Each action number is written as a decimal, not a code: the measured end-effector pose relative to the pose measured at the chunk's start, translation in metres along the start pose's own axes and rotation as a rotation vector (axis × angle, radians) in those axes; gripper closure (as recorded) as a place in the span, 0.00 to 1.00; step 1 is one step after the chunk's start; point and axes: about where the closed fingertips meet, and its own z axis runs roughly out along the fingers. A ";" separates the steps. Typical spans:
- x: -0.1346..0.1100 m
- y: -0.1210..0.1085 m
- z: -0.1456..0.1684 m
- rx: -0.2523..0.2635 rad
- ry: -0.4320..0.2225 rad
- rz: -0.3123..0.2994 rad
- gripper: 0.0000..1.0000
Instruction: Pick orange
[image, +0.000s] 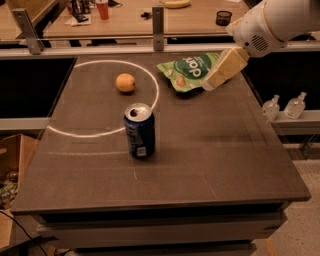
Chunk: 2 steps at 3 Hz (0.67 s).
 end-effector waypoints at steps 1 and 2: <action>-0.006 0.016 0.019 -0.007 -0.014 -0.015 0.00; -0.021 0.040 0.055 -0.042 -0.052 -0.038 0.00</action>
Offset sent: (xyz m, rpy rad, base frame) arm -0.0016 0.1123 -0.0706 0.0731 -0.0099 0.1326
